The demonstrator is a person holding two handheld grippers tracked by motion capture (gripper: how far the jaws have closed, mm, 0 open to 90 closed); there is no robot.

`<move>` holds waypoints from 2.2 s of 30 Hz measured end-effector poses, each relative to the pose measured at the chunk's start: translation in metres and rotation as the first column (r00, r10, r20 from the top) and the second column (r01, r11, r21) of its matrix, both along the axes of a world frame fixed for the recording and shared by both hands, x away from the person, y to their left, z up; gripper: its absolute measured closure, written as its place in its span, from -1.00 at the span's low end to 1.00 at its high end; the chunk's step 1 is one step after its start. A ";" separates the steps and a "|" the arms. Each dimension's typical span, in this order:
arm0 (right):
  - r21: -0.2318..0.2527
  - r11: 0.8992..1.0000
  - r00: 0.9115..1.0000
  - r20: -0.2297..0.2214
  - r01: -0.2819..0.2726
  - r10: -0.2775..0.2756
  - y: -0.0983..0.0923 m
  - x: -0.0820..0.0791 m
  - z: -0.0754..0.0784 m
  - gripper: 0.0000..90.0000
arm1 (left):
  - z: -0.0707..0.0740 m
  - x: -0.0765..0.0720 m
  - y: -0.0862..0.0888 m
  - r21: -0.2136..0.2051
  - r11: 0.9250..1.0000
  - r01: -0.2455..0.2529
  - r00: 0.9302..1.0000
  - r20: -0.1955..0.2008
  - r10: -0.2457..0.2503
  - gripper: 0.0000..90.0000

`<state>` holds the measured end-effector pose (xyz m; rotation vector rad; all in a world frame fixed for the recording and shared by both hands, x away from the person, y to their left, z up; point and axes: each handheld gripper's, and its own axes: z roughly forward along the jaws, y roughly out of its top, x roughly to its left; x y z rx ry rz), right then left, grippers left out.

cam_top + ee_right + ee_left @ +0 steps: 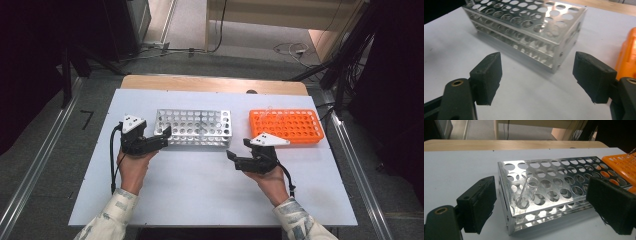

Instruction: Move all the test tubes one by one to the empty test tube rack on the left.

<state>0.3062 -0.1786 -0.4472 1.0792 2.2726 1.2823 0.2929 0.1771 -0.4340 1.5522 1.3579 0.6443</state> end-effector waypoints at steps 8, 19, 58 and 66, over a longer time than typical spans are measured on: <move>0.009 0.997 0.997 0.013 0.080 -0.080 -0.023 0.012 0.002 -0.50 | 0.001 -0.002 -0.004 -0.008 1.000 0.016 1.000 0.006 -0.016 -0.93; -0.005 0.975 0.974 0.051 0.223 -0.222 -0.058 0.031 0.002 -0.46 | 0.001 -0.003 -0.005 -0.003 1.000 0.013 1.000 0.009 -0.013 -0.93; -0.040 0.928 0.929 0.042 0.369 -0.368 -0.086 0.091 -0.025 0.56 | -0.002 -0.003 -0.008 -0.011 0.999 0.037 0.999 -0.016 -0.037 -0.91; -0.035 0.932 0.932 0.058 0.360 -0.358 -0.086 0.089 -0.021 0.63 | -0.002 -0.003 -0.008 -0.012 0.999 0.036 0.999 -0.016 -0.036 -0.91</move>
